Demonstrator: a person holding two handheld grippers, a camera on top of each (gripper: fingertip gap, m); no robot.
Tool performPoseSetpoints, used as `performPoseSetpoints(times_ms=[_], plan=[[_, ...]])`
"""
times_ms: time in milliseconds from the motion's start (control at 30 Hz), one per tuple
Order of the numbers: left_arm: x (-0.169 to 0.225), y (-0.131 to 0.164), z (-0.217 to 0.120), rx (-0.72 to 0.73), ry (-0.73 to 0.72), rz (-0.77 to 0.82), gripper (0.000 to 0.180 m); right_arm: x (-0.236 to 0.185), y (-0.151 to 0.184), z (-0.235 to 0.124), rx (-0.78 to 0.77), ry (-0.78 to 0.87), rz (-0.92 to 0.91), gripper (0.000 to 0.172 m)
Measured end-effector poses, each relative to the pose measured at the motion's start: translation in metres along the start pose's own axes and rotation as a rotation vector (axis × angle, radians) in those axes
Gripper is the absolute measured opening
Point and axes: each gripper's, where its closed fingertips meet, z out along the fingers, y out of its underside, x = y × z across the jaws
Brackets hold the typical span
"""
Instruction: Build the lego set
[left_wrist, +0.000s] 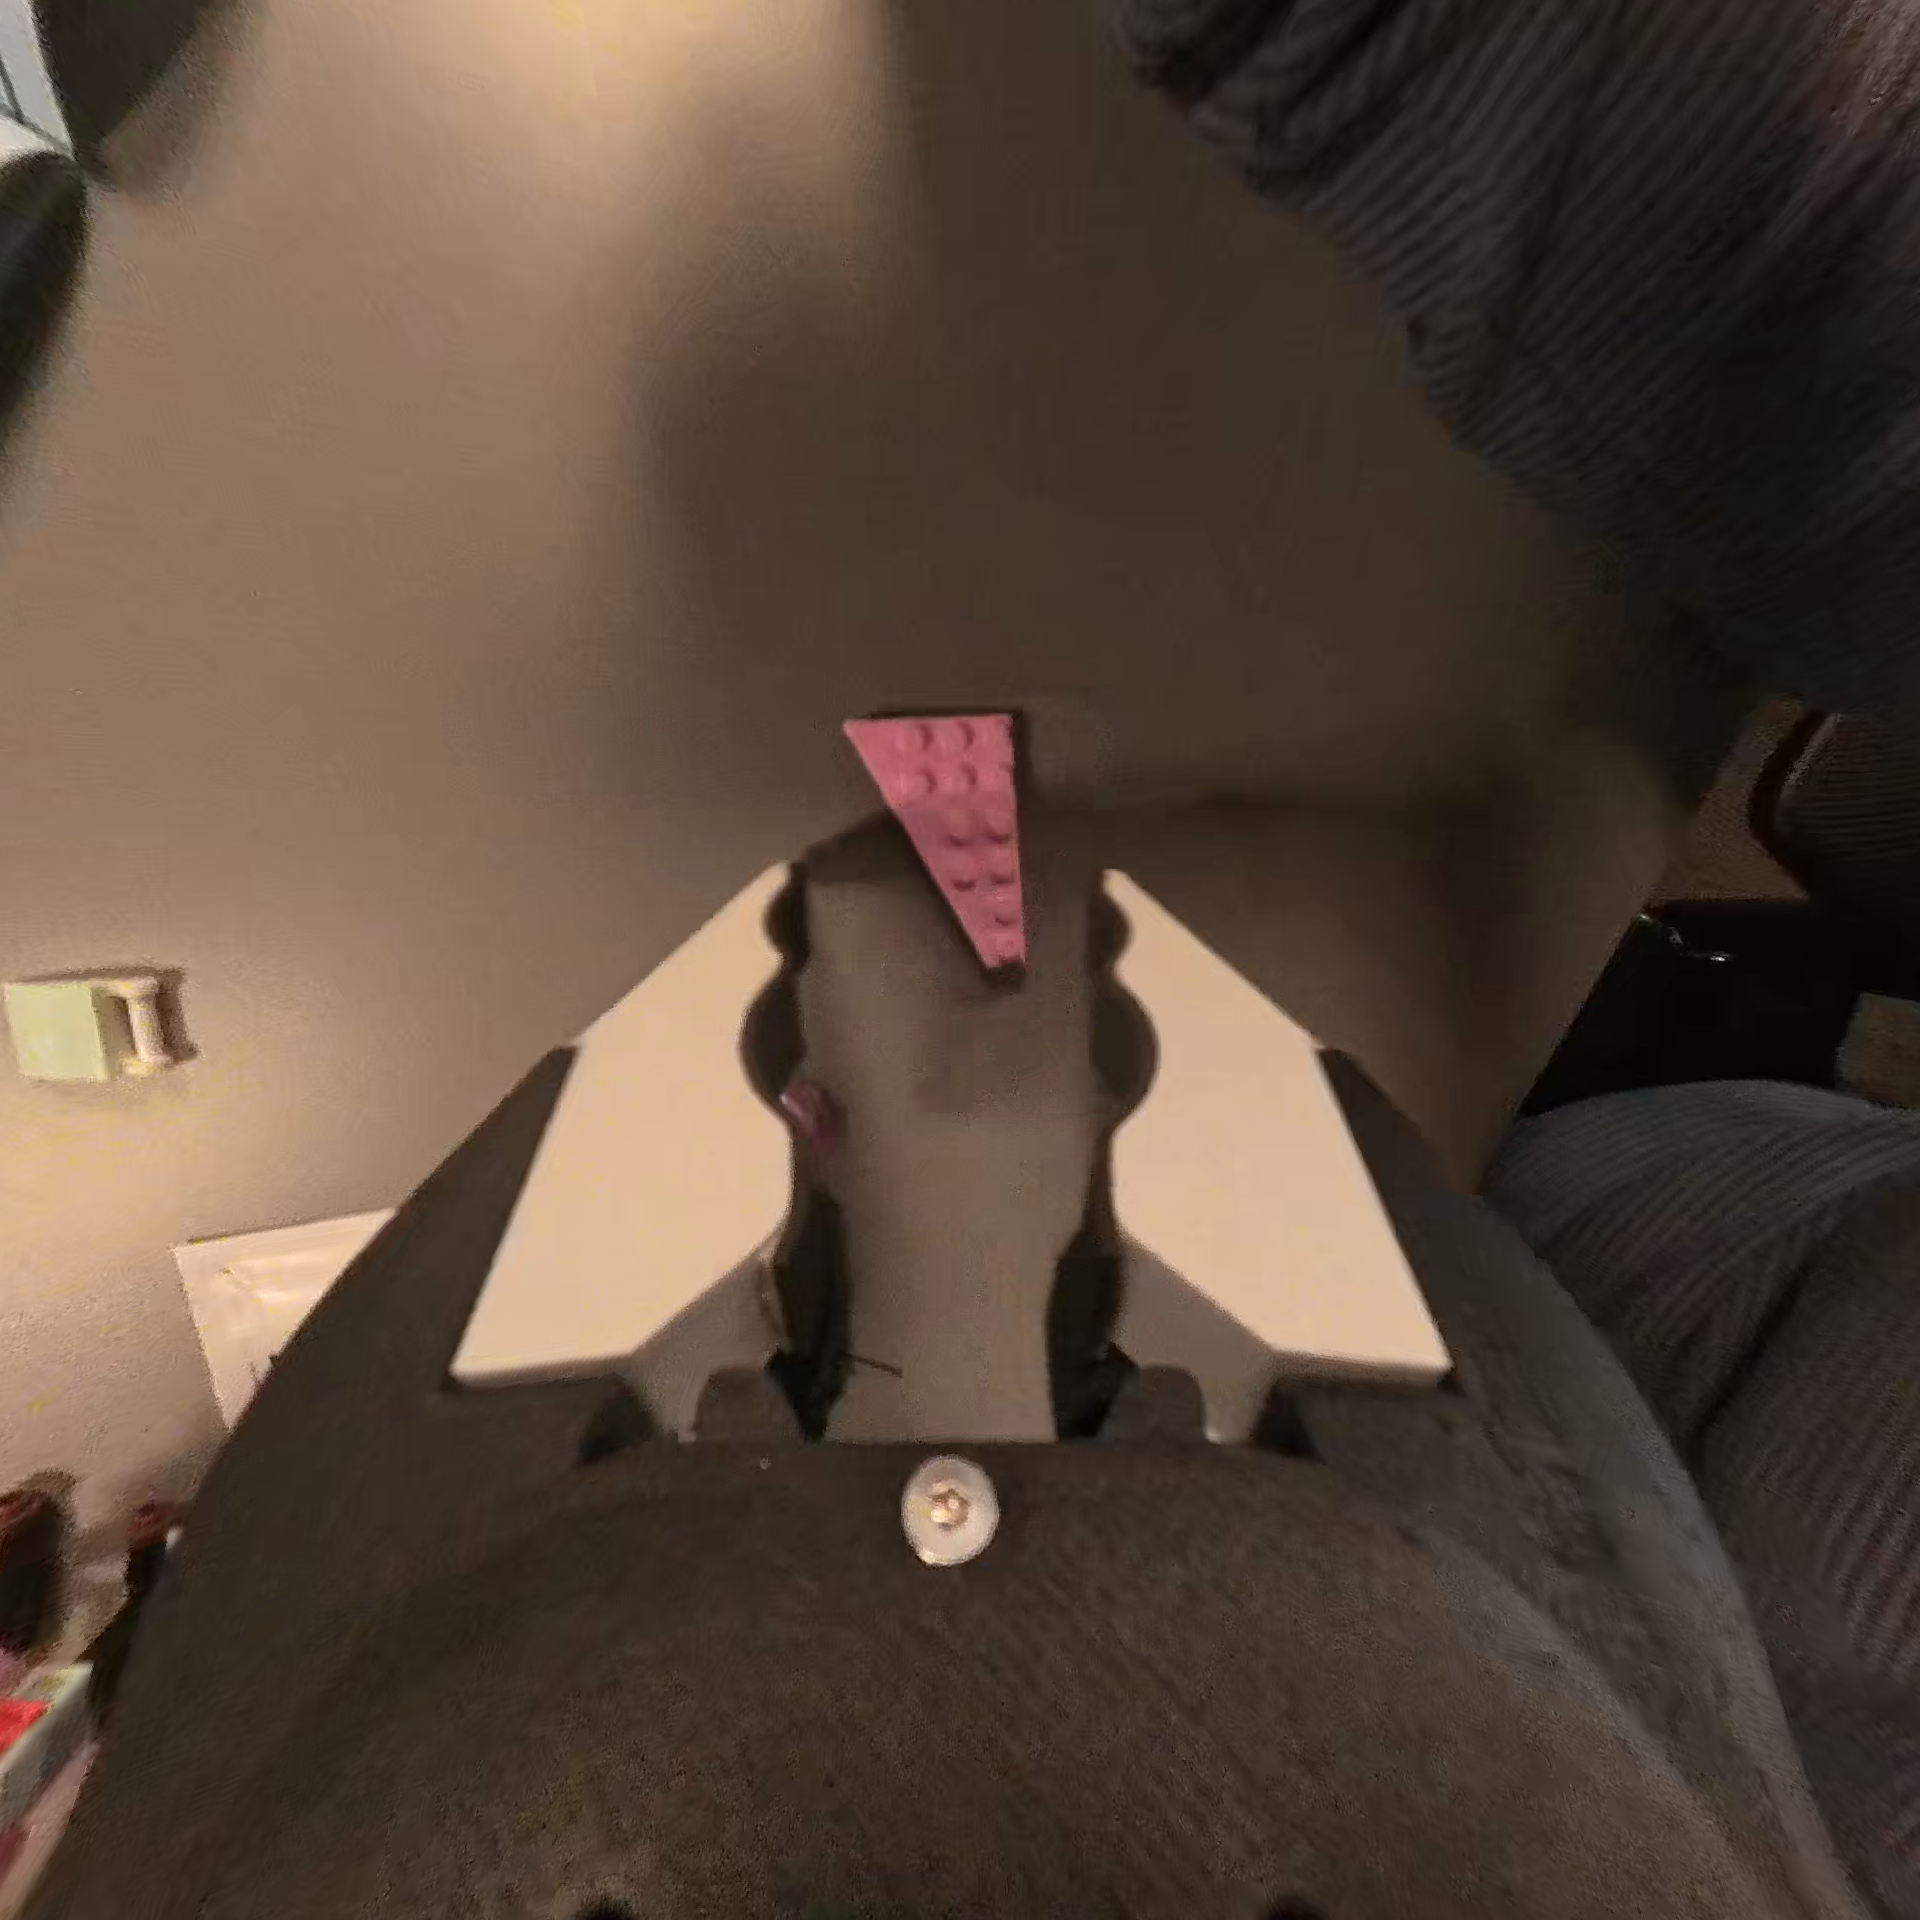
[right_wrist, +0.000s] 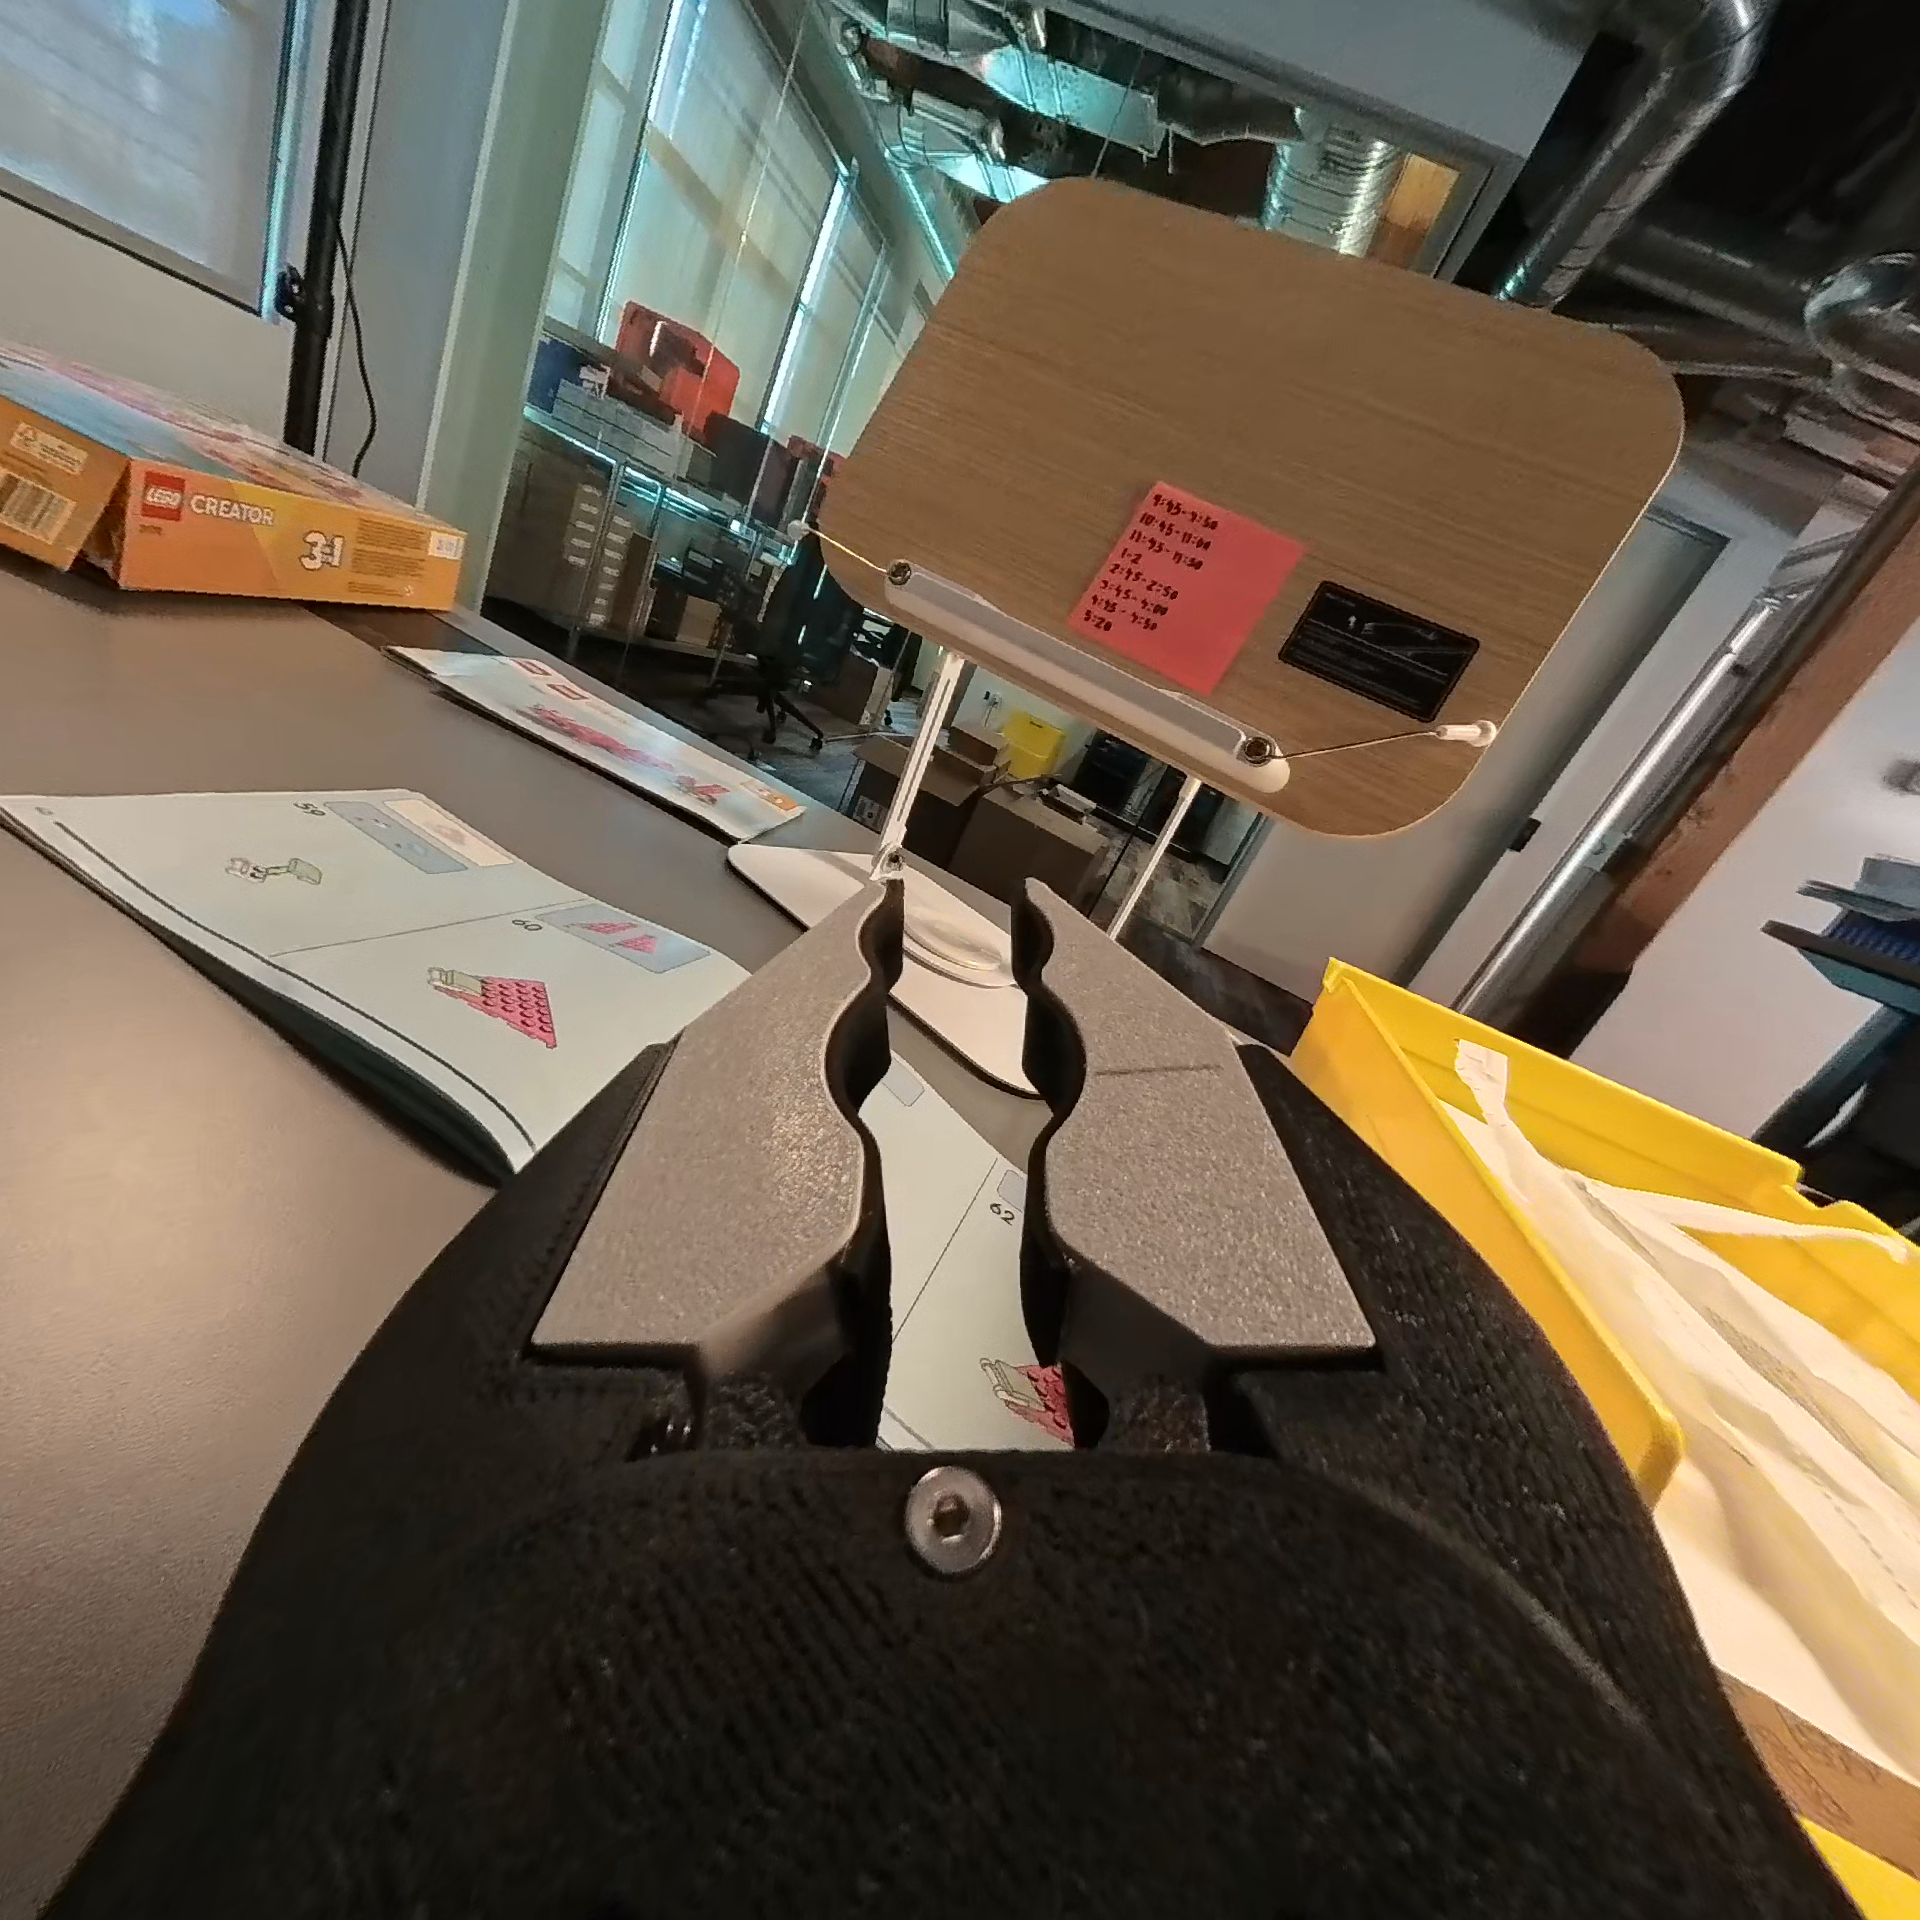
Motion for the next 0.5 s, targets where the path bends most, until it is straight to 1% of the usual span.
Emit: performPoseSetpoints(times_ms=[33, 67, 100, 133, 167, 200, 233, 267, 300, 333, 367, 400, 433, 500], plan=[[0.005, 0.003, -0.007, 0.017, 0.014, 0.001, 0.063, 0.0, 0.0, 0.0, 0.002, 0.001, 0.001, 0.019], [0.015, 0.006, -0.021, 0.048, 0.049, 0.009, 0.067, 0.001, 0.0, 0.0, 0.002, 0.002, 0.004, 0.019], [0.028, 0.009, -0.043, 0.104, 0.104, 0.026, 0.066, 0.001, 0.0, 0.0, 0.001, 0.005, 0.007, 0.019], [0.037, 0.01, -0.072, 0.19, 0.147, 0.04, 0.063, 0.002, 0.0, 0.0, 0.001, 0.009, 0.012, 0.019], [0.038, 0.01, -0.106, 0.296, 0.161, 0.032, 0.058, 0.003, 0.001, 0.0, 0.002, 0.012, 0.019, 0.019], [0.029, 0.011, -0.143, 0.41, 0.144, 0.0, 0.053, 0.004, 0.001, 0.001, 0.002, 0.015, 0.026, 0.019], [0.008, 0.012, -0.181, 0.525, 0.084, -0.063, 0.049, 0.005, 0.002, 0.002, 0.0, 0.019, 0.033, 0.019], [-0.025, 0.017, -0.217, 0.627, -0.023, -0.148, 0.044, 0.006, 0.003, 0.002, -0.002, 0.021, 0.039, 0.019], [-0.064, 0.028, -0.247, 0.69, -0.161, -0.245, 0.04, 0.007, 0.003, 0.003, -0.003, 0.023, 0.045, 0.019], [-0.103, 0.045, -0.267, 0.682, -0.289, -0.334, 0.04, 0.007, 0.004, 0.004, -0.003, 0.025, 0.048, 0.019], [-0.138, 0.062, -0.274, 0.613, -0.373, -0.415, 0.041, 0.008, 0.004, 0.004, -0.004, 0.026, 0.05, 0.019], [-0.167, 0.076, -0.272, 0.524, -0.404, -0.484, 0.044, 0.007, 0.004, 0.004, -0.004, 0.025, 0.05, 0.019], [-0.19, 0.083, -0.263, 0.445, -0.392, -0.528, 0.045, 0.007, 0.004, 0.004, -0.003, 0.024, 0.05, 0.019], [-0.225, 0.087, -0.23, 0.289, -0.326, -0.586, 0.049, 0.006, 0.003, 0.004, -0.001, 0.019, 0.048, 0.019]])
